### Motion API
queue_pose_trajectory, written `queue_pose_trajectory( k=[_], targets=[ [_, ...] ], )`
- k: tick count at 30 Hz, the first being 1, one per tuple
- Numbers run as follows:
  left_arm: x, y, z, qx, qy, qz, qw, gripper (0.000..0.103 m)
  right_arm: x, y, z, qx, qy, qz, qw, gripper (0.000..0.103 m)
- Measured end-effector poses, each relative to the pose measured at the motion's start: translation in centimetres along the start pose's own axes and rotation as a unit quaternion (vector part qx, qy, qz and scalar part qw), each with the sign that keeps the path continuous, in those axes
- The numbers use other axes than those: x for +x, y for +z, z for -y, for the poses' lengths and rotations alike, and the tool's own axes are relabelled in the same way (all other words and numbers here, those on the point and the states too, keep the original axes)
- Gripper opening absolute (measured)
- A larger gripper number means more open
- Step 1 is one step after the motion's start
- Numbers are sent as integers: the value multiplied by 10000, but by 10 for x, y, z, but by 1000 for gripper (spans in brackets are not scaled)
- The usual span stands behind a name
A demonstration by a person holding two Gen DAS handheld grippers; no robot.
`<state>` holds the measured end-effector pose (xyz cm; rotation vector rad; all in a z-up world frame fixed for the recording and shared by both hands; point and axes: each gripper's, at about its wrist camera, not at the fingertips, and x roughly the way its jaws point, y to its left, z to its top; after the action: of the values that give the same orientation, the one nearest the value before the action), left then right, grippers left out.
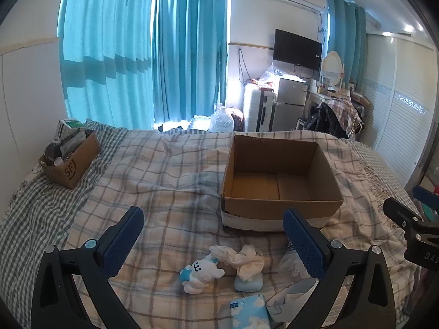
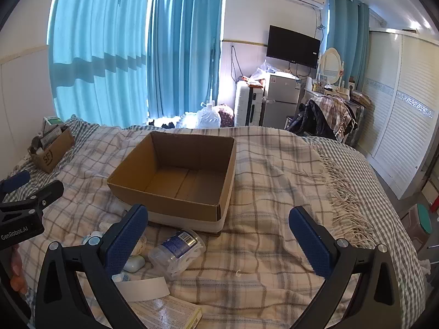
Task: Organize objects
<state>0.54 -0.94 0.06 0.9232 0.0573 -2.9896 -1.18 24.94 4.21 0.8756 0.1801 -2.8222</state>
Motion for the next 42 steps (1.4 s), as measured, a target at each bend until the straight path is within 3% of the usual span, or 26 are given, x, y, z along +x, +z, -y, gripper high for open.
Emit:
queue_pose_trajectory(
  k=[42],
  targets=[
    [5,-2,0,-52,-12,-20,10000,103,2,1,-6,-37,104,-89,9999,103]
  ],
)
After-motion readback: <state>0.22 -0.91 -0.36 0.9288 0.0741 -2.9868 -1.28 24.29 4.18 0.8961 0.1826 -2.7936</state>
